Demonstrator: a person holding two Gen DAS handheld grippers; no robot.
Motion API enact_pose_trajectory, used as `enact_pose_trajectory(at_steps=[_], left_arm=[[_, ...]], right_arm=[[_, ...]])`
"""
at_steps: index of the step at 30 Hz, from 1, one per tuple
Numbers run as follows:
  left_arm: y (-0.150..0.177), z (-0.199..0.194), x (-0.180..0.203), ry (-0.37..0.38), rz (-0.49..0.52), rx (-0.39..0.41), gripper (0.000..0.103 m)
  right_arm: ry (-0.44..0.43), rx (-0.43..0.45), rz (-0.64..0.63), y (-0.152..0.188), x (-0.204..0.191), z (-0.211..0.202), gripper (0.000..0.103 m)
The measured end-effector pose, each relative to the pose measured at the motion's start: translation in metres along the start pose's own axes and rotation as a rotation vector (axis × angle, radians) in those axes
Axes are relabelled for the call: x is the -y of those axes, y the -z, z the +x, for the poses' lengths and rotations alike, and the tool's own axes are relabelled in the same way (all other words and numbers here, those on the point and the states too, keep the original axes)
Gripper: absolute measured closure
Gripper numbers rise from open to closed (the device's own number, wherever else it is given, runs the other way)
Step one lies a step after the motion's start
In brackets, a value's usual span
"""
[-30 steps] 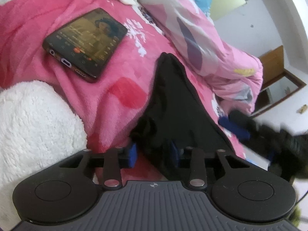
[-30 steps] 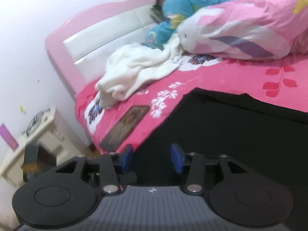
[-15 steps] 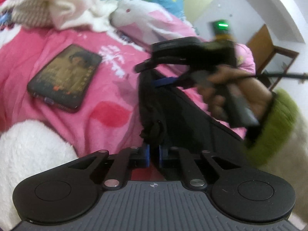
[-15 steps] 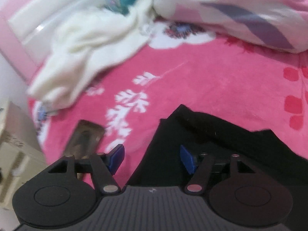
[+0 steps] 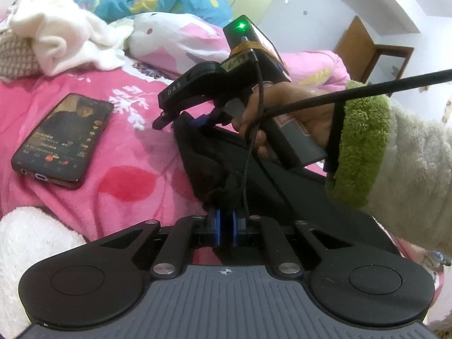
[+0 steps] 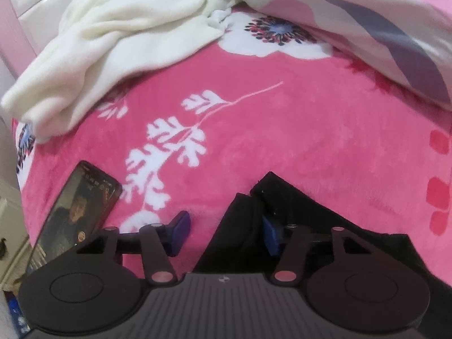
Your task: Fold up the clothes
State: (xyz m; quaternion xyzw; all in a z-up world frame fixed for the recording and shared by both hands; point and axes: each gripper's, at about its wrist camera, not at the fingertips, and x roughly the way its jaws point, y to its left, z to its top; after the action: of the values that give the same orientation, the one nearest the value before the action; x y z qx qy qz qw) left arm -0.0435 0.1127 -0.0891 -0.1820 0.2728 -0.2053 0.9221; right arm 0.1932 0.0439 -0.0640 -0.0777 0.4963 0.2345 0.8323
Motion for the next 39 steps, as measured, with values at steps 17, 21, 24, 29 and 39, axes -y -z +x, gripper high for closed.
enact_pose_trajectory(at_steps=[17,21,24,29,39], left_arm=[[-0.004,-0.012,0.033,0.005,0.075,0.053,0.097],[-0.005,-0.013,0.047,0.023,0.105,0.059,0.097],[-0.007,-0.014,0.058,0.046,0.123,0.064,0.097],[-0.01,-0.011,0.081,0.096,0.169,0.063,0.097],[-0.007,0.012,0.143,0.236,0.284,0.017,0.097]], right_arm=[[-0.182,0.179,0.291,0.016,0.06,-0.05,0.094],[-0.225,0.242,0.318,0.022,0.073,-0.077,0.094],[-0.25,0.287,0.334,0.027,0.084,-0.099,0.094],[-0.27,0.357,0.361,0.042,0.11,-0.137,0.094],[-0.263,0.474,0.456,0.097,0.19,-0.206,0.094]])
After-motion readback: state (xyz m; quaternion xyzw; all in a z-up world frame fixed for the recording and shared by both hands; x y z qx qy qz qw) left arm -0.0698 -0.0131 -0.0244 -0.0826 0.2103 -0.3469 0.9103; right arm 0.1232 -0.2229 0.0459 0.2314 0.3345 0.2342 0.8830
